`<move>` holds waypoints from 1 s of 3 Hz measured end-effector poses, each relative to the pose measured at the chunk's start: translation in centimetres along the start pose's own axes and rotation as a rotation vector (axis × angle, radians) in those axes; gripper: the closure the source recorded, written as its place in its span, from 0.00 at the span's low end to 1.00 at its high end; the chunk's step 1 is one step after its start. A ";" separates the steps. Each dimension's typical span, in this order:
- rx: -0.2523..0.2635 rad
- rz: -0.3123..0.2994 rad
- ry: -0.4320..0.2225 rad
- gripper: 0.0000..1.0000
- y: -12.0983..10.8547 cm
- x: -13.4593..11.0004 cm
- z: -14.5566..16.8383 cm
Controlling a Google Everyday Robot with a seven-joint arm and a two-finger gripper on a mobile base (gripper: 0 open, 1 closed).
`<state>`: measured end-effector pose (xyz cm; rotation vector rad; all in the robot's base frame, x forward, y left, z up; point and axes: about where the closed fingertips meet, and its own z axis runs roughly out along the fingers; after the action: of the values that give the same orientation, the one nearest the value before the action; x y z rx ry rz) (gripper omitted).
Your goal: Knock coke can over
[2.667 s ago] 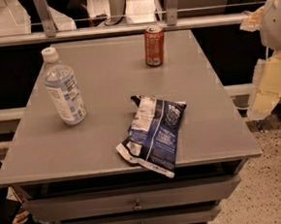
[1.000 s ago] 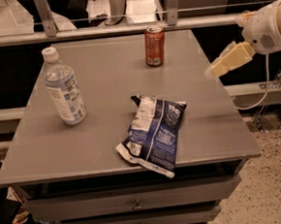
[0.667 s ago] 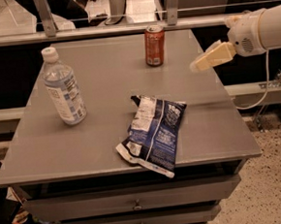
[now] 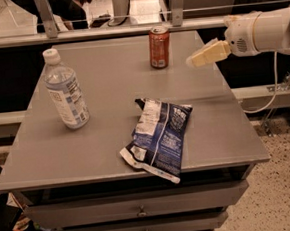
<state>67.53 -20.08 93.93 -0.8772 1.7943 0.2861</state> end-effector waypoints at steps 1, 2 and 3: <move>-0.043 0.010 -0.045 0.00 -0.5 -0.5 2.3; -0.093 0.019 -0.106 0.00 -1.0 -1.2 4.9; -0.143 0.026 -0.159 0.00 -1.2 -1.7 7.6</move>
Offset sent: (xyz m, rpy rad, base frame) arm 0.0796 0.0417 -0.0093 0.1907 -0.0561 0.1748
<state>74.01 -15.84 92.62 -0.9055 1.6540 0.4929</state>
